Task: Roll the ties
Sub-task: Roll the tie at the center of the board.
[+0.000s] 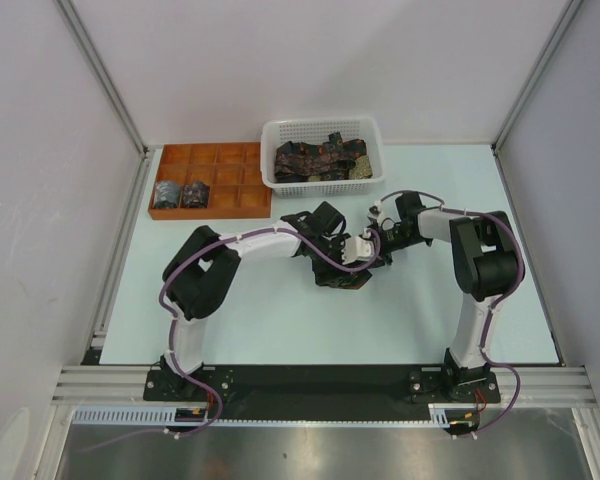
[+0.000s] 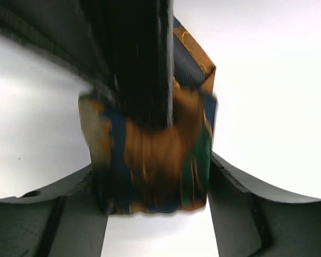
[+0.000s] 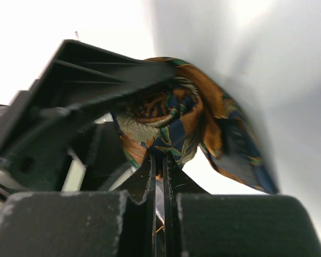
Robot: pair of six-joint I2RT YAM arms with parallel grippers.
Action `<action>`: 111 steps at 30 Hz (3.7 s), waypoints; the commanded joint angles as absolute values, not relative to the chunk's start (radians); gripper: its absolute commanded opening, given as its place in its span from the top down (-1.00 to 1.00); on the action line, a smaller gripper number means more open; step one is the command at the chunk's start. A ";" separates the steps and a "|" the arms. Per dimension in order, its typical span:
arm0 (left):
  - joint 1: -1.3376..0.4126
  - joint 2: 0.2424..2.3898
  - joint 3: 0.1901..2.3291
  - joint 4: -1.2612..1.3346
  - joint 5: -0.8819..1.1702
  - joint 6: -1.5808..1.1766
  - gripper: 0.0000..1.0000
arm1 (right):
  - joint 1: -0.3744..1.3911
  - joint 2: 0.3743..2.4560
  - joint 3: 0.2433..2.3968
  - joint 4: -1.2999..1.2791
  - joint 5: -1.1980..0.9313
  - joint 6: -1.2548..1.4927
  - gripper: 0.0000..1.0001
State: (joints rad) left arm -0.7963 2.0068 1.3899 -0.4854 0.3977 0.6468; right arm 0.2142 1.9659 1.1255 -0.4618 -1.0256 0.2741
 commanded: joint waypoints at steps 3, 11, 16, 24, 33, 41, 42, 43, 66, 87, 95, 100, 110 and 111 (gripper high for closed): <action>-0.782 1.933 1.416 -0.491 0.465 0.621 -0.44 | 0.183 2.005 1.098 -0.508 -0.796 0.164 1.00; -0.801 1.989 1.502 -0.477 0.526 0.601 -0.50 | 0.172 2.002 1.091 -0.525 -0.750 0.137 1.00; -0.821 2.059 1.539 -0.457 0.506 0.594 -0.38 | 0.170 1.999 1.092 -0.537 -0.738 0.124 1.00; -0.827 2.091 1.474 -0.466 0.465 0.658 0.42 | 0.169 1.985 1.100 -0.561 -0.762 0.115 1.00; -0.833 2.092 1.448 -0.486 0.443 0.666 0.66 | 0.118 1.902 1.085 -0.620 -0.791 0.101 0.06; -0.834 2.097 1.443 -0.486 0.445 0.669 0.68 | 0.143 1.922 1.057 -0.549 -0.773 0.129 -0.11; -0.834 2.097 1.442 -0.488 0.446 0.670 0.68 | 0.152 1.936 1.057 -0.537 -0.776 0.133 -0.11; -0.834 2.097 1.442 -0.488 0.446 0.670 0.69 | 0.158 1.943 1.058 -0.508 -0.778 0.147 -0.12; -0.822 2.071 1.410 -0.460 0.460 0.655 0.39 | 0.206 2.008 1.051 -0.330 -0.867 0.238 1.00; -0.603 1.700 1.243 -0.290 0.521 -0.072 -0.99 | 0.201 1.940 1.015 -0.247 -0.865 0.301 1.00; -0.463 1.709 1.112 -0.077 0.741 -0.434 -0.99 | 0.206 1.940 1.026 -0.238 -0.876 0.325 1.00; -0.463 1.790 1.126 -0.045 0.772 -0.552 -0.99 | 0.212 1.942 1.028 -0.218 -0.879 0.347 1.00; -0.471 1.895 1.124 0.055 0.851 -0.618 -0.94 | 0.229 1.944 1.026 -0.183 -0.879 0.388 1.00; -0.471 1.890 1.134 0.046 0.850 -0.551 -0.96 | 0.230 1.945 1.028 -0.181 -0.882 0.390 1.00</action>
